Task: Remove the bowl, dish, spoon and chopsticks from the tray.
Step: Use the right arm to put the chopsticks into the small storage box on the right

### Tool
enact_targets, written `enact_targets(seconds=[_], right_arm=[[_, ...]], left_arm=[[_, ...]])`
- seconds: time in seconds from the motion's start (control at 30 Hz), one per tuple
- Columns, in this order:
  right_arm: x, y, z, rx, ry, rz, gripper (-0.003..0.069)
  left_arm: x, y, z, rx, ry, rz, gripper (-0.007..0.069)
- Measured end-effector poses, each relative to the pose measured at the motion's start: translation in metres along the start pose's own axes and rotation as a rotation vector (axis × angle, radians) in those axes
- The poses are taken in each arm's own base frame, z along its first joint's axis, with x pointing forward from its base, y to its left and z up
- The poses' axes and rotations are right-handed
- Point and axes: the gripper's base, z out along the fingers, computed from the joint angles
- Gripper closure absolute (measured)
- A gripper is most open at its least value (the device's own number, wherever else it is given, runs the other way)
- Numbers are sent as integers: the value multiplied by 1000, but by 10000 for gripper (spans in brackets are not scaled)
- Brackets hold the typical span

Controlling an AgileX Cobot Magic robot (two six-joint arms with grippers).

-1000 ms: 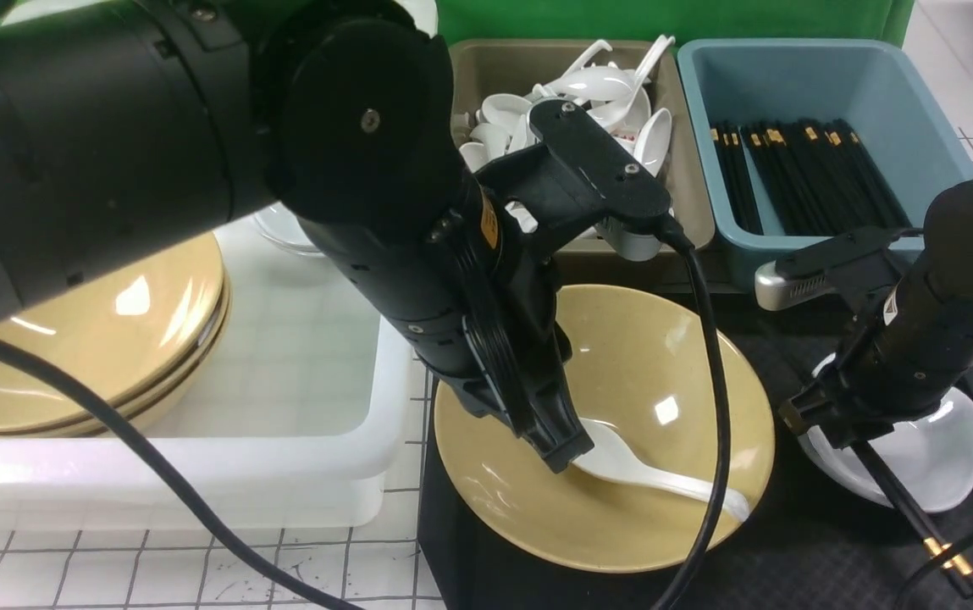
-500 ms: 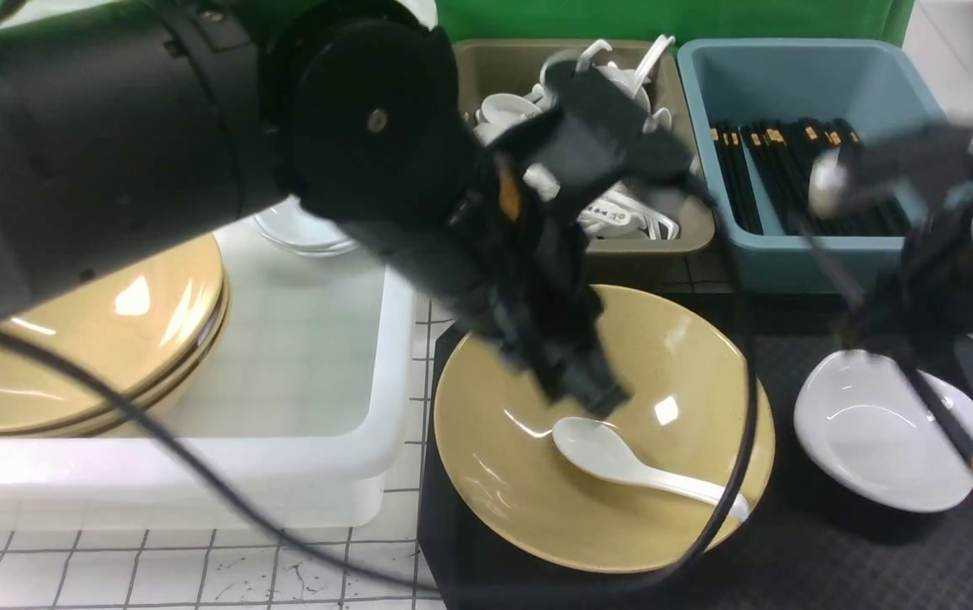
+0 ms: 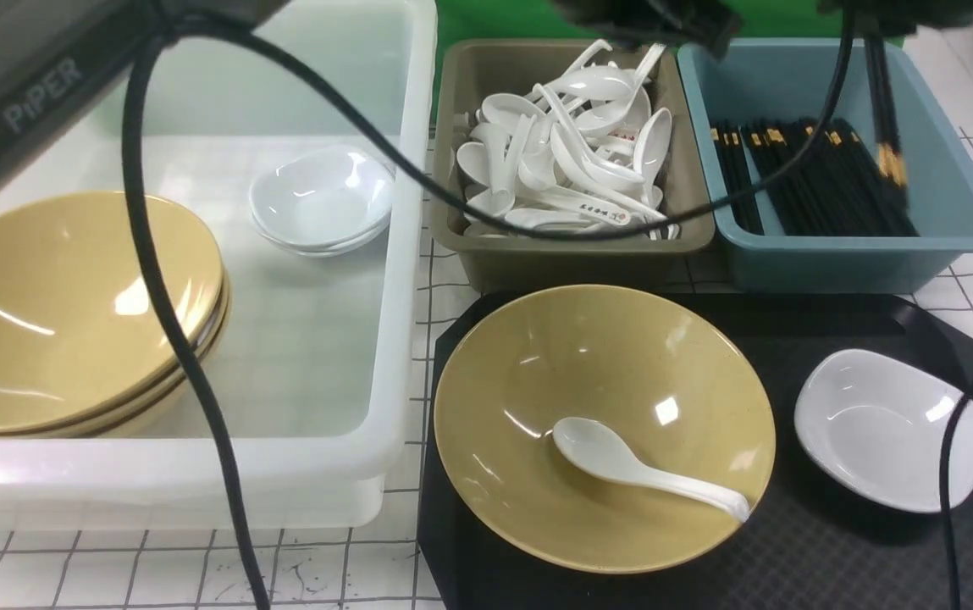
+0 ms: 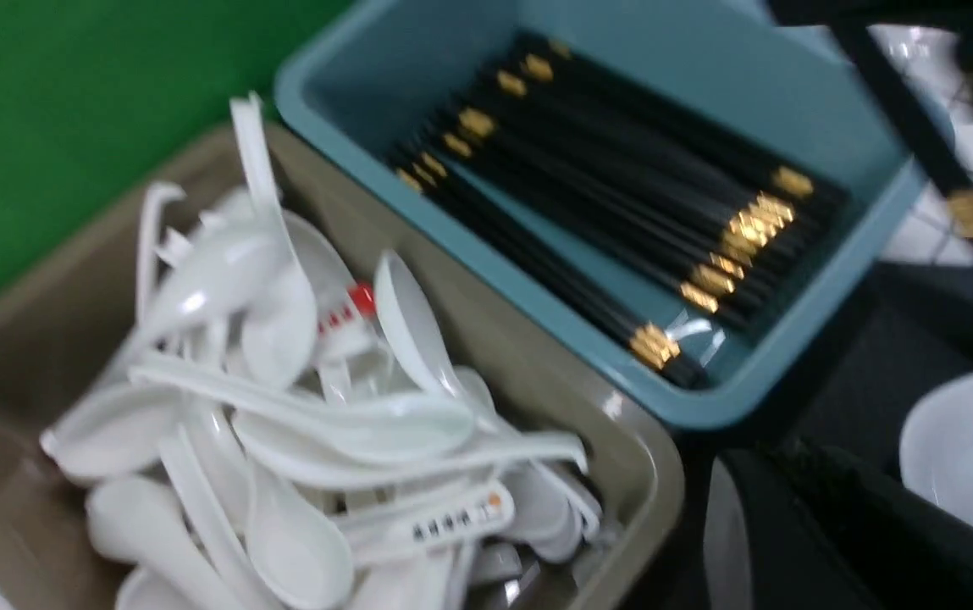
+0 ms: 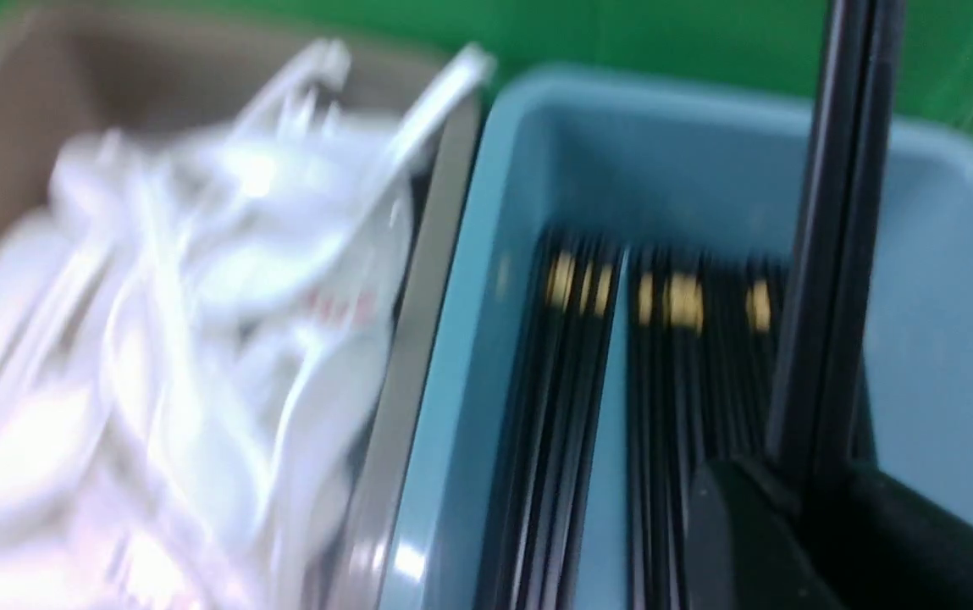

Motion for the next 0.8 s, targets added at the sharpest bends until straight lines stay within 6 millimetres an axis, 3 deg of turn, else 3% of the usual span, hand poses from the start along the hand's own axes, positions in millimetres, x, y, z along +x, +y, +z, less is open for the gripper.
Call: enact_targets(seconds=[0.13, 0.27, 0.43, 0.6, 0.8], right_arm=[[-2, -10, 44, 17, -23, 51, 507], [17, -20, 98, 38, 55, 72, 505], [47, -24, 128, 57, 227, 81, 428], [45, -20, 112, 56, 333, 41, 322], [24, 11, 47, -23, 415, -124, 290]], left_arm=[[-2, 0, -2, -2, -5, 2, 638], [4, 1, -1, -6, 54, 16, 638], [13, 1, -2, -12, 150, 36, 638], [18, 1, -8, -3, 218, 39, 638], [19, -2, -40, 16, 298, 45, 638]])
